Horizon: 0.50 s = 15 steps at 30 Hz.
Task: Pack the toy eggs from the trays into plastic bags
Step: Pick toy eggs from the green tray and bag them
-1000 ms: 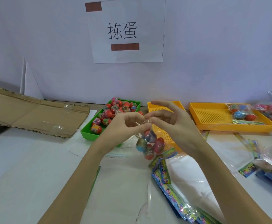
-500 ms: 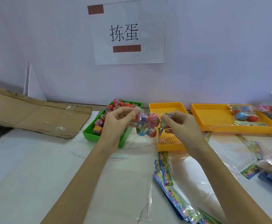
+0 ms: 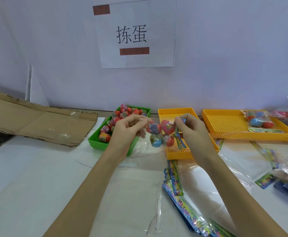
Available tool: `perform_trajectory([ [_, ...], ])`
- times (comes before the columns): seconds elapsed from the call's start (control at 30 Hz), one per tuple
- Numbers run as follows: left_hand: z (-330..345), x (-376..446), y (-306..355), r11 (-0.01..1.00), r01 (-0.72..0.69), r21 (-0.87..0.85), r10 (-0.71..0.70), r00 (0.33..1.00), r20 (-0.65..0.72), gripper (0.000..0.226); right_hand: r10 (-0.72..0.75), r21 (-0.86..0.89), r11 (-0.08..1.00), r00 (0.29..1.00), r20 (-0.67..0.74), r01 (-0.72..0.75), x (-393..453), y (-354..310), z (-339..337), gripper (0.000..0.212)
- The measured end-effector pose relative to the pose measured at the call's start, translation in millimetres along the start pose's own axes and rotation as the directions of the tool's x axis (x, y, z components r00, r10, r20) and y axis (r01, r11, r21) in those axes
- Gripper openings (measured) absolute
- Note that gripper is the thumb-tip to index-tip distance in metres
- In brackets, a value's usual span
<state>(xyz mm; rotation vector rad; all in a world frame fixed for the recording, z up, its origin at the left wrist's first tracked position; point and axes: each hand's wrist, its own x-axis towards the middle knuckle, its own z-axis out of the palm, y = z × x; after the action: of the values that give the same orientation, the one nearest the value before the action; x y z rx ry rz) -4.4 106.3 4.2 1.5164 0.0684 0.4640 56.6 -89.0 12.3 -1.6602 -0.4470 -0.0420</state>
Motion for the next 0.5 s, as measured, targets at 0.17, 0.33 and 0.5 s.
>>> perform_trajectory([
  [0.17,4,-1,-1,0.998,-0.057,0.027,0.059,0.993,-0.102,0.013,-0.016,-0.1,0.995,0.998,-0.057,0.011,-1,0,5,0.025],
  [0.33,10,-3,-2,0.956,-0.204,0.21,0.24,0.958,-0.16,0.007,-0.164,-0.252,0.957,0.984,-0.062,0.144,-2,-4,5,0.02],
  [0.5,22,-6,-8,0.911,-0.275,0.307,0.333,0.931,-0.153,0.008,-0.039,-0.282,0.959,0.998,-0.054,0.022,-8,2,19,0.036],
])
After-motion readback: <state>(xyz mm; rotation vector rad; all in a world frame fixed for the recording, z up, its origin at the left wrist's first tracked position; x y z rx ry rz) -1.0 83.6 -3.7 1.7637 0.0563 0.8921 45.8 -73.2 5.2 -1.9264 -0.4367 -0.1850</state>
